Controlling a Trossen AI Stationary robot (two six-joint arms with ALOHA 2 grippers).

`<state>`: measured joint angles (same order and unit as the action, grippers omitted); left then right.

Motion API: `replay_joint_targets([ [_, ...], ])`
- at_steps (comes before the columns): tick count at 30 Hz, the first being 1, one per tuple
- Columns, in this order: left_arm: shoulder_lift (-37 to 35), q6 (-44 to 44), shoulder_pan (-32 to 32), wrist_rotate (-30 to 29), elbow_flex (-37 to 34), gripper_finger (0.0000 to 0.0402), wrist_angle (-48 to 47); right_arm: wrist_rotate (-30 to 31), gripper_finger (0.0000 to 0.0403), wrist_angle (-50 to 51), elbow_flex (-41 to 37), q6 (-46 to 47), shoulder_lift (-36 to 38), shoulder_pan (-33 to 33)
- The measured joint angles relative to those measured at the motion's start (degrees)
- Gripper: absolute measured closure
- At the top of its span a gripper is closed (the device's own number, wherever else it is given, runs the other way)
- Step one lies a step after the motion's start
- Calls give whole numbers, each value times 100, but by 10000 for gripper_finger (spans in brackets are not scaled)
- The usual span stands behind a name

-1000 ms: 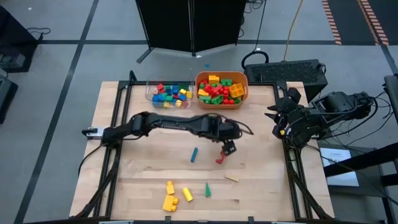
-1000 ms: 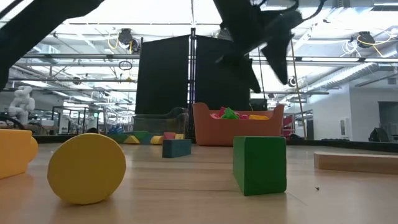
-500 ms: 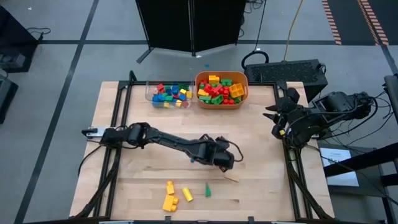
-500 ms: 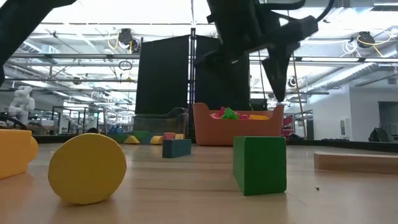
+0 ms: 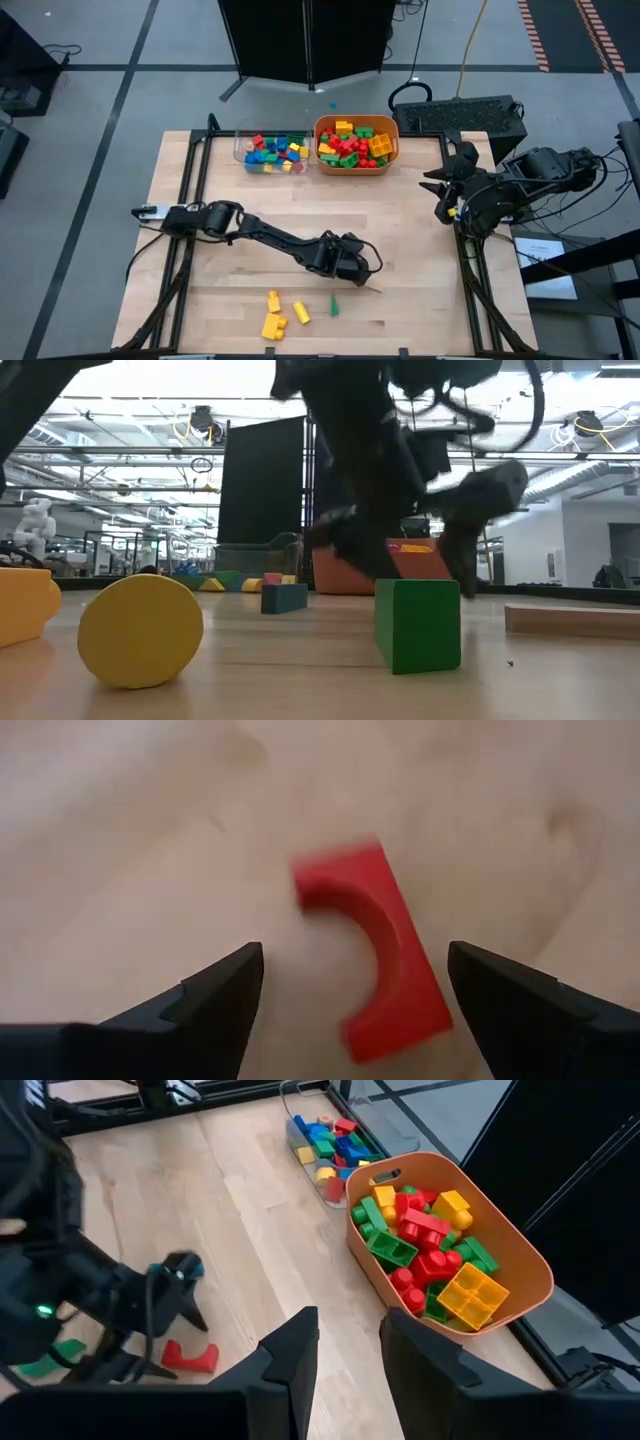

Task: Sort blocks by size
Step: Put the big red block into the orange bin

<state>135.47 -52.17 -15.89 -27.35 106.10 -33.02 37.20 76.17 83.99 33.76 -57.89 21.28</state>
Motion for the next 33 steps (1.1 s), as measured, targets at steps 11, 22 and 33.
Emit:
replay_joint_targets([
  [11, -65, -107, 118, 646, -692, 280, 1084, 3, 298, -48, 0, 7, -4, 0],
  [22, -822, 704, 524, 875, -717, 288, 1116, 29, 298, -58, 0, -1, -7, 0],
  [33, -2088, 2563, 2303, 189, -699, 288, 1167, 46, 298, -55, 0, -205, -4, 0],
])
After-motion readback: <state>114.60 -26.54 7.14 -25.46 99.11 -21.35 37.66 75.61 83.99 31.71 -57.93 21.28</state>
